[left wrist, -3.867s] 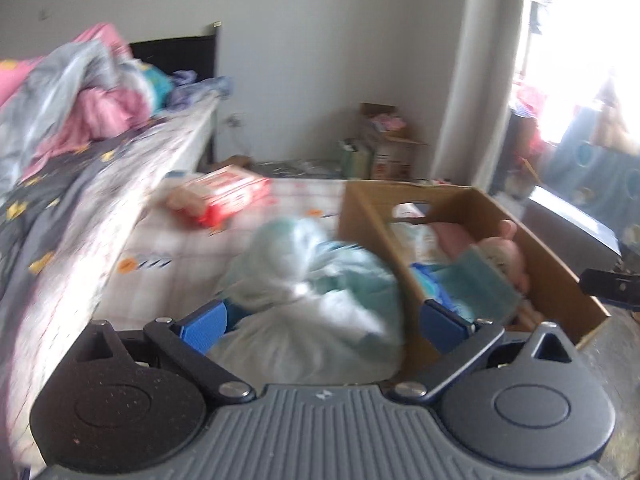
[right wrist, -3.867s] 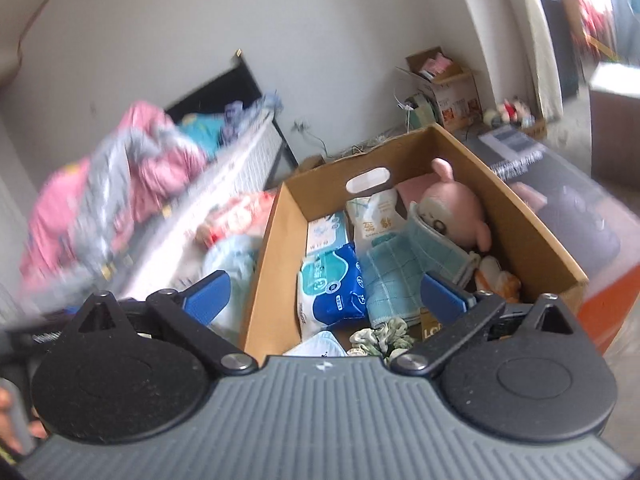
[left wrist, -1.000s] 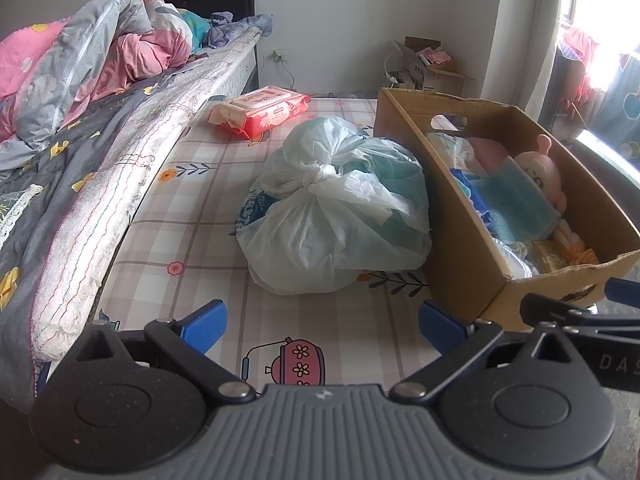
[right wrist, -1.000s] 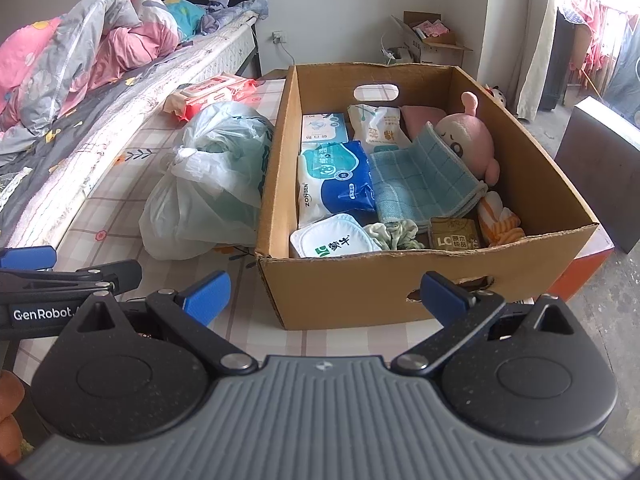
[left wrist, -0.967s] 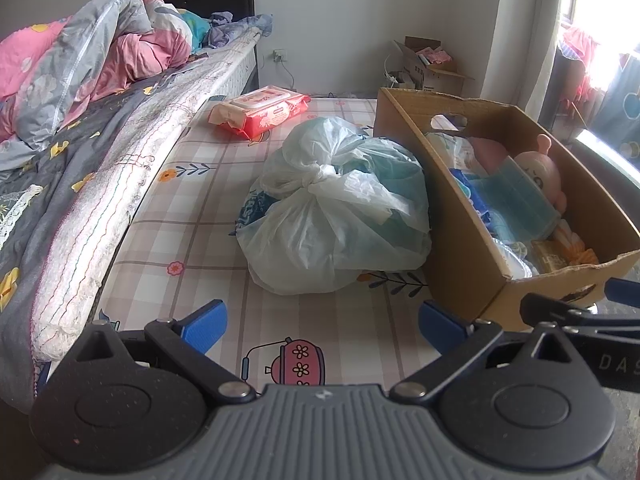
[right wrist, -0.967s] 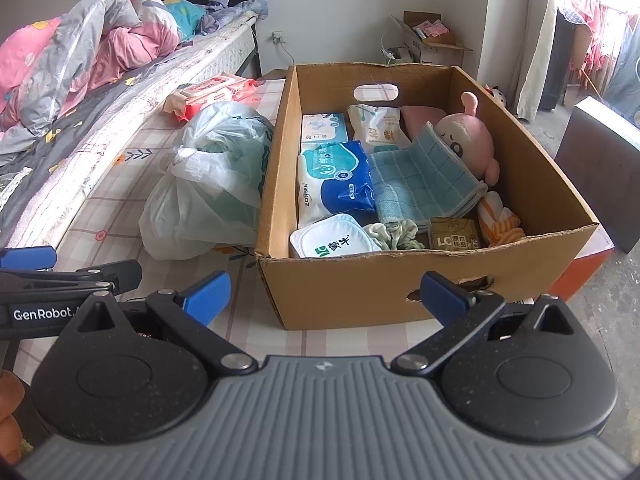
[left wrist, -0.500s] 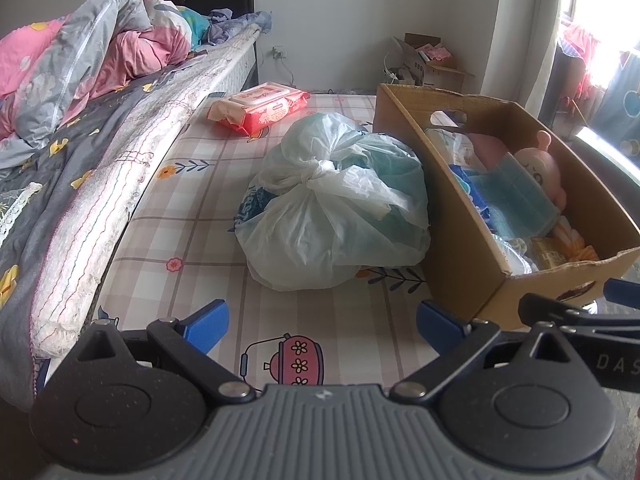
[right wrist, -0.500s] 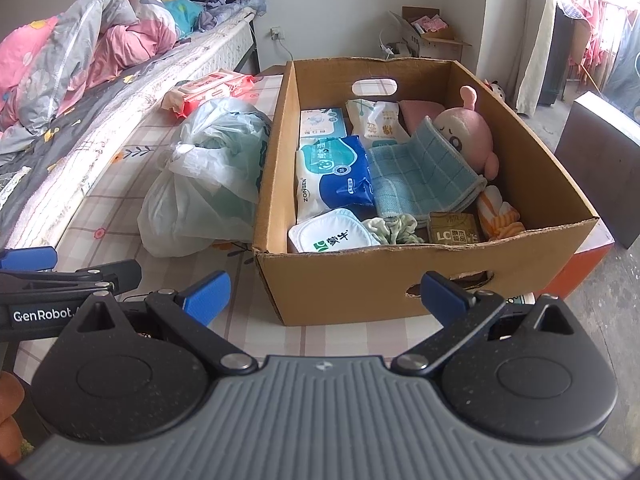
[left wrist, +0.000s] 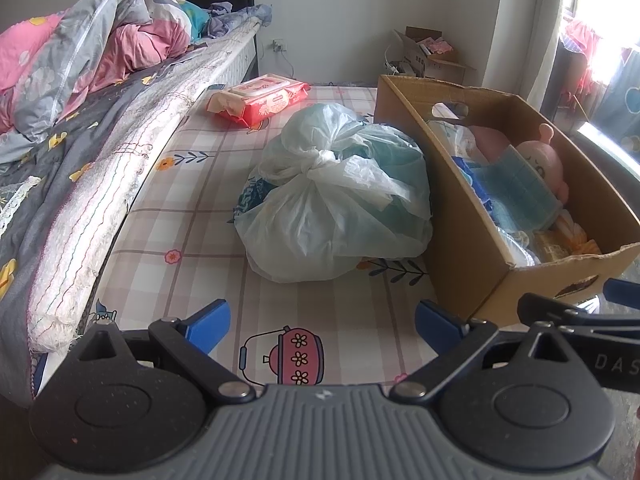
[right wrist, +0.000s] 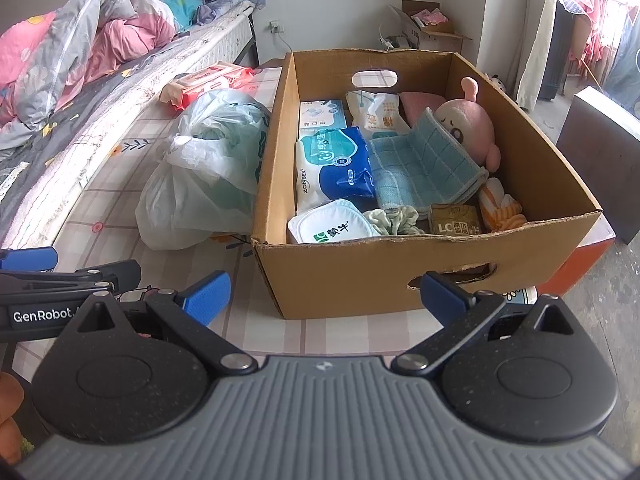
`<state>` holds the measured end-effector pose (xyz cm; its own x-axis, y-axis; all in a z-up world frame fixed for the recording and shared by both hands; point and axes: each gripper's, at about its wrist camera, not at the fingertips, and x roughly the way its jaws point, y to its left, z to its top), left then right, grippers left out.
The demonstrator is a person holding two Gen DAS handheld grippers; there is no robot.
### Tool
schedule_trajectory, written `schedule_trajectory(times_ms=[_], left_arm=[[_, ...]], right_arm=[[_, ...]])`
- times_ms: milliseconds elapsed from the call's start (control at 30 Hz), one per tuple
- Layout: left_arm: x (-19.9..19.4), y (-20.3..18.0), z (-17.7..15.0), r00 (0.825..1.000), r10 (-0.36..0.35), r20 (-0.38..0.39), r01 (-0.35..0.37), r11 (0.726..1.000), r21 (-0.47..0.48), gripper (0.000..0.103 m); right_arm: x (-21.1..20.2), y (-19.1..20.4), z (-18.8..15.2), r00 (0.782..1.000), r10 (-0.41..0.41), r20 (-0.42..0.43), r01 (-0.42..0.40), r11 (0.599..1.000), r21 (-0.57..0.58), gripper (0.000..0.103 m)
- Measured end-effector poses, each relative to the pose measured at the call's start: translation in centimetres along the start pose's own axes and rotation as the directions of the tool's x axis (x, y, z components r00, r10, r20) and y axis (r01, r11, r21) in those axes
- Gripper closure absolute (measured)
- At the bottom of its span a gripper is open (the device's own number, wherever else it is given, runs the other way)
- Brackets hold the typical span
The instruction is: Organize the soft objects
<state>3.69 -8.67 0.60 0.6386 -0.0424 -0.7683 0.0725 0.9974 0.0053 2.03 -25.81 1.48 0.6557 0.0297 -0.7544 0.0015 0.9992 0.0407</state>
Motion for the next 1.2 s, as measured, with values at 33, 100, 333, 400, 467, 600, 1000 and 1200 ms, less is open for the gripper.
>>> schedule_trajectory(times_ms=[33,100,333,400,467,600,1000,1200], left_arm=[[0.01,0.02,-0.02,1.0,0.0,-0.001,0.0,1.0,0.0,0.004],[0.03,0.04,-0.06,1.0,0.001,-0.002,-0.001,1.0,-0.001,0.004],[0.11,0.04,-0.03,1.0,0.001,-0.004,-0.001,1.0,-0.001,0.004],[0.11,0.04,-0.02,1.0,0.0,-0.004,0.0,1.0,-0.001,0.004],[0.11,0.04,-0.03,1.0,0.0,-0.004,0.0,1.0,-0.001,0.004],[0.12,0.05,-0.04,1.0,0.0,-0.004,0.0,1.0,-0.002,0.004],[0.15,0.01,-0.03,1.0,0.0,-0.006,0.0,1.0,-0.001,0.005],[0.16,0.0,-0.02,1.0,0.0,-0.006,0.0,1.0,-0.002,0.005]], right_arm=[[0.04,-0.01,0.0,1.0,0.0,-0.002,0.0,1.0,-0.001,0.001],[0.09,-0.01,0.0,1.0,0.001,-0.005,-0.001,1.0,0.0,0.001],[0.24,-0.01,0.05,1.0,0.003,-0.009,-0.003,1.0,0.0,0.001],[0.23,-0.01,0.05,1.0,0.003,-0.009,-0.003,1.0,0.0,0.001],[0.23,-0.02,0.05,1.0,0.003,-0.009,-0.003,1.0,0.0,0.001],[0.24,-0.03,0.07,1.0,0.003,-0.009,-0.003,1.0,0.0,0.001],[0.29,-0.06,0.03,1.0,0.003,-0.011,-0.003,1.0,0.001,0.001],[0.37,-0.08,-0.02,1.0,0.005,-0.013,-0.005,1.0,0.003,0.001]])
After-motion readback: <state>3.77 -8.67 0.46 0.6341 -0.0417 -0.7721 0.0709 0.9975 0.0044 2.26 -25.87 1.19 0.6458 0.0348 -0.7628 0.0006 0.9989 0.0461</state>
